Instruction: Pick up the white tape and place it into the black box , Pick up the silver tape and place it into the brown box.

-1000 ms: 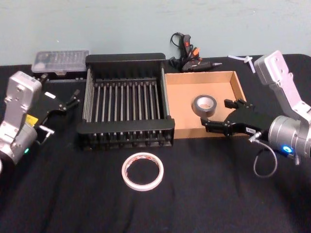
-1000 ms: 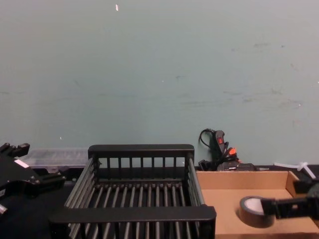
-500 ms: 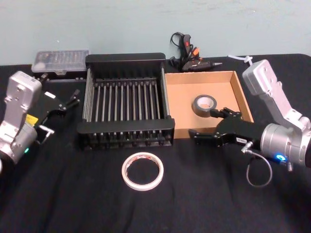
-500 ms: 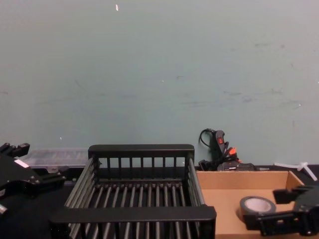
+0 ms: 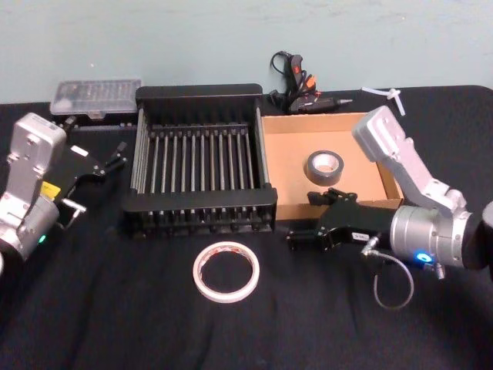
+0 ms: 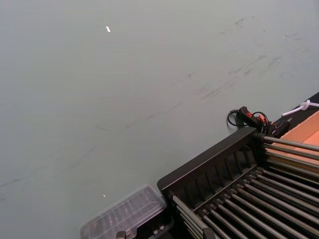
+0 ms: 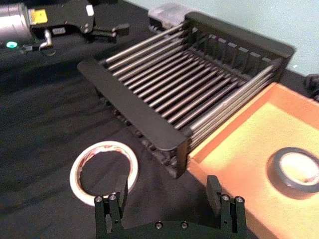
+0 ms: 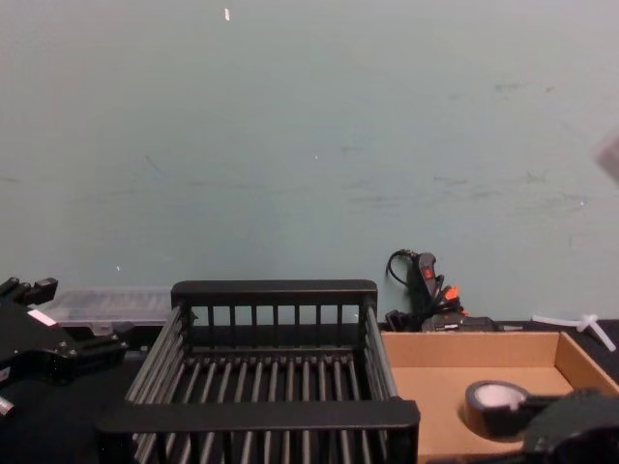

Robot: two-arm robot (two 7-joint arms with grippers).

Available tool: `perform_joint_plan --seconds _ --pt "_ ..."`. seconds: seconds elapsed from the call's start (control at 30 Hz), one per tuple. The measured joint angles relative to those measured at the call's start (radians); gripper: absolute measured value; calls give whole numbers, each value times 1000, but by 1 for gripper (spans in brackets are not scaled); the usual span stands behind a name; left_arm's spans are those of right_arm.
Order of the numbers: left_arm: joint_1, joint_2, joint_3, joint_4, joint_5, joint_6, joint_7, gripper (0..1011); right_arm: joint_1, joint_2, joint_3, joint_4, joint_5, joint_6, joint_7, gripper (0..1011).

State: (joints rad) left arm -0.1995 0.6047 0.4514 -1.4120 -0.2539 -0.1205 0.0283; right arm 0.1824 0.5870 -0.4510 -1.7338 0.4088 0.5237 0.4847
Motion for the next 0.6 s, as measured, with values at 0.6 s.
perform_joint_plan --seconds 0.6 --pt "0 0 0 0 0 0 0 1001 116 -31 -142 76 -34 46 23 1002"
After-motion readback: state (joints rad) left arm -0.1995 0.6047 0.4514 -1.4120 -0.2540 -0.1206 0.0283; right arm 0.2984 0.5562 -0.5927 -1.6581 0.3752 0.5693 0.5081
